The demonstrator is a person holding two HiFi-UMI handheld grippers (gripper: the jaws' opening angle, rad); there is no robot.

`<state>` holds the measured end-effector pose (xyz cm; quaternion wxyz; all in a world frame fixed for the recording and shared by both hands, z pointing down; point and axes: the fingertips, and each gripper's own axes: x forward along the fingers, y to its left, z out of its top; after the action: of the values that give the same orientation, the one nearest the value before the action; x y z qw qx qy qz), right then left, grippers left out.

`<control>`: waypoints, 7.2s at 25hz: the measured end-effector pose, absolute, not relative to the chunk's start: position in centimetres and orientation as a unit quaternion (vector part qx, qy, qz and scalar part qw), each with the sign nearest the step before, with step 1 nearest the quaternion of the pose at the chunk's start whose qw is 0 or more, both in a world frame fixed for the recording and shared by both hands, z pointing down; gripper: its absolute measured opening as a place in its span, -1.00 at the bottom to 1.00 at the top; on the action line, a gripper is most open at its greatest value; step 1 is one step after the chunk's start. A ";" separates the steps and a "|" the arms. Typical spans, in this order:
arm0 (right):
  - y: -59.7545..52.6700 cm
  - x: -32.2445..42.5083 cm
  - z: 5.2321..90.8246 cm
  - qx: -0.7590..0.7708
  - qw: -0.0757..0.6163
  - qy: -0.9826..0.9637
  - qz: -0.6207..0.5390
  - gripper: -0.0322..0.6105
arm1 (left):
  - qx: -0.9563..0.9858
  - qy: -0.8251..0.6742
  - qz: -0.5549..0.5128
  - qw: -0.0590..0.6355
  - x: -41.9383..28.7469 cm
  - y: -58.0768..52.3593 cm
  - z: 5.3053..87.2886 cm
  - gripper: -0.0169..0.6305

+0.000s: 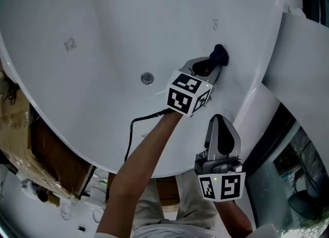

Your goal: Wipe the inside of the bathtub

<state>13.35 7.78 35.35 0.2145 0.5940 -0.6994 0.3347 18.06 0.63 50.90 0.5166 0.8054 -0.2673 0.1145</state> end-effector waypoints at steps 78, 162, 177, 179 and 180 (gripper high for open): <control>9.3 9.6 40.6 0.593 0.191 -0.679 0.388 -0.88 | 0.791 -0.298 0.193 0.499 14.8 0.9 61.6 -0.76; 8.6 11.2 37.0 0.595 0.192 -0.680 0.383 -0.88 | 0.849 -0.268 0.094 0.445 19.4 -8.5 45.2 -0.77; 8.8 11.3 39.3 0.594 0.189 -0.675 0.394 -0.88 | 0.846 -0.280 0.100 0.442 18.9 -9.1 49.6 -0.77; 8.7 11.2 39.6 0.592 0.190 -0.677 0.394 -0.88 | 0.846 -0.283 0.102 0.441 18.7 -9.3 50.1 -0.77; 8.6 11.2 39.8 0.590 0.191 -0.677 0.395 -0.88 | 0.845 -0.285 0.103 0.441 18.6 -9.4 50.4 -0.77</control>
<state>11.17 8.65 39.75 0.1908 0.5904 -0.6775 0.3950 18.65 -9.36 50.36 0.4410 0.8449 -0.2846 0.1035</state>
